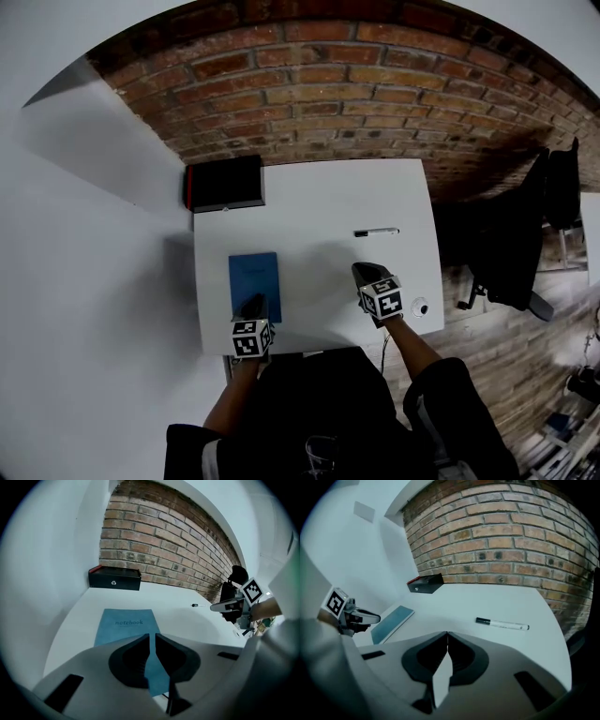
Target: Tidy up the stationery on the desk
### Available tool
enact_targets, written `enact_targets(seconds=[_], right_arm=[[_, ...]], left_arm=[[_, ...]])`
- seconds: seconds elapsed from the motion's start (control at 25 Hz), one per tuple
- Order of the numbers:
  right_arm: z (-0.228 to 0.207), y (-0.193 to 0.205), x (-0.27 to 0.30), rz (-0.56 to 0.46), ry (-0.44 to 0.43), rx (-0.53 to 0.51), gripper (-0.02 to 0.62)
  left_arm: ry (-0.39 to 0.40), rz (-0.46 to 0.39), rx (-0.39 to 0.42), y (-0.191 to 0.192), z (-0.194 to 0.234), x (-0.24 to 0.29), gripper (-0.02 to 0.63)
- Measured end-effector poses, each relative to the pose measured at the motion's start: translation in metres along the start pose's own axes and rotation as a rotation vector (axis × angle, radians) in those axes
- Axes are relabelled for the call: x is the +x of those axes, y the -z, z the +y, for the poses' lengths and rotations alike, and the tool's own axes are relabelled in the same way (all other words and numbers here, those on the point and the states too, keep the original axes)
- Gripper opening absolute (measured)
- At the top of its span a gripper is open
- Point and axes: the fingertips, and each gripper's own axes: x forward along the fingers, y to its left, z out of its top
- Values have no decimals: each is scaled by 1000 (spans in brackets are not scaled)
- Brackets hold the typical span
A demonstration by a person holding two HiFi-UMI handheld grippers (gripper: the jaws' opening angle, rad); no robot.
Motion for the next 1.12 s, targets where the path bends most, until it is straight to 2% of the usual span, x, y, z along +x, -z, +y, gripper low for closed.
enact_targets(seconds=[0.28, 0.52, 0.72, 0.92, 1.12], right_arm=[[-43, -3, -7, -14, 21, -96, 25], [-74, -12, -9, -12, 46, -286, 28], [-103, -13, -7, 56, 50, -461, 74], [-123, -6, 4, 125, 36, -638, 84], [-140, 1, 19, 227, -31, -800, 91]], left_arm=[[-22, 23, -2, 3, -22, 7, 52], [-50, 27, -9, -5, -38, 17, 52], [-62, 25, -12, -13, -57, 25, 52], [-84, 34, -20, -15, -65, 25, 52], [-113, 43, -36, -12, -67, 24, 52]])
